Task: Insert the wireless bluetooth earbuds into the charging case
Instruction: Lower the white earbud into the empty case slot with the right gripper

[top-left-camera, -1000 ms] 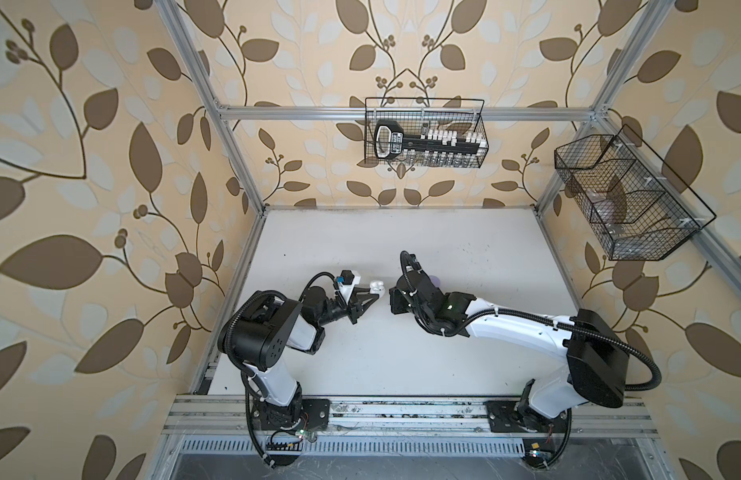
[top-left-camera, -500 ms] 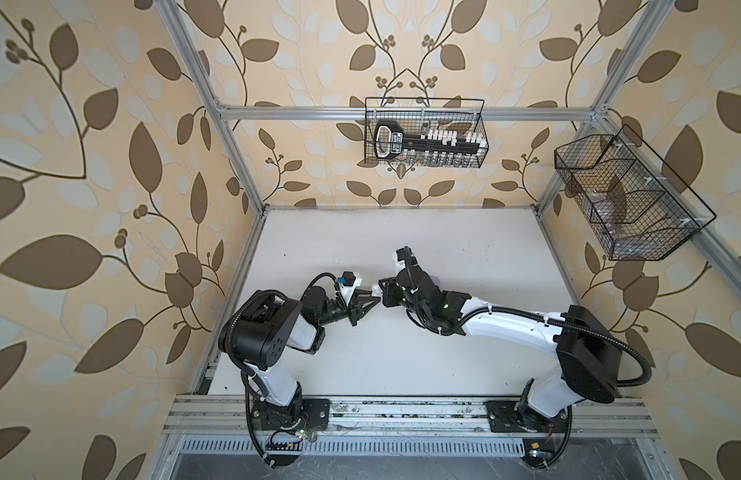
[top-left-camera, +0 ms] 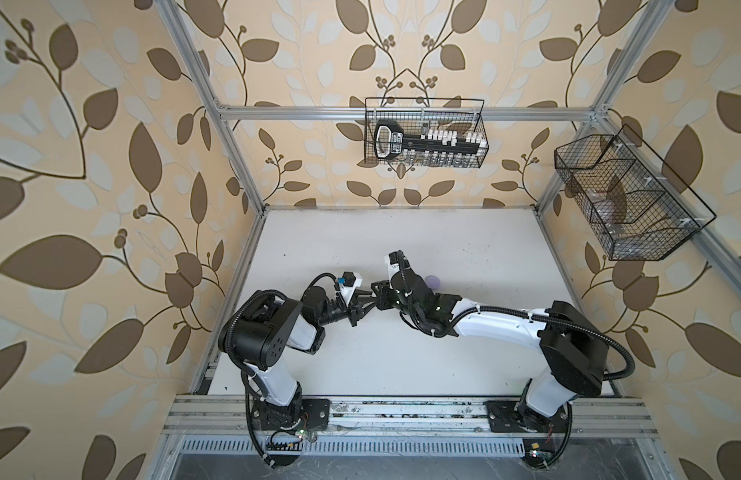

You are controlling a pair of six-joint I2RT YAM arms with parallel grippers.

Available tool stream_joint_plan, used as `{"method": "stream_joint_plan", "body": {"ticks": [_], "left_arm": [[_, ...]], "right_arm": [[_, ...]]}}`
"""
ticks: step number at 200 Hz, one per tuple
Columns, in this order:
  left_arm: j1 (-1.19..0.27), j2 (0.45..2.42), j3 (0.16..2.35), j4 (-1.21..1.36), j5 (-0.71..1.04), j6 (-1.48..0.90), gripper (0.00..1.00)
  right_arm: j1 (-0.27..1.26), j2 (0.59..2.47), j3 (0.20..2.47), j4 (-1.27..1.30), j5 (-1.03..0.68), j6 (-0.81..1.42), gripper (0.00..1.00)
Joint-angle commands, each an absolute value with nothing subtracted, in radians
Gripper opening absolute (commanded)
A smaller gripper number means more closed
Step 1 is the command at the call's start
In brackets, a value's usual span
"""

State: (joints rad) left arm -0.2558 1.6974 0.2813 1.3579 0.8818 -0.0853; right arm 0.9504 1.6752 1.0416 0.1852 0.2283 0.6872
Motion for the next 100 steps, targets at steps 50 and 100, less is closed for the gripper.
{"method": "stream_joint_plan", "body": {"ticks": [50, 100], "left_arm": [[-0.262, 1.698, 0.301, 1.421, 0.903, -0.091, 0.18], [-0.262, 1.697, 0.301, 1.421, 0.904, -0.091, 0.18]], "right_arm": [[0.936, 1.686, 1.022, 0.219, 0.226, 0.692, 0.09], [0.926, 1.684, 1.007, 0.224, 0.222, 0.695, 0.09]]}}
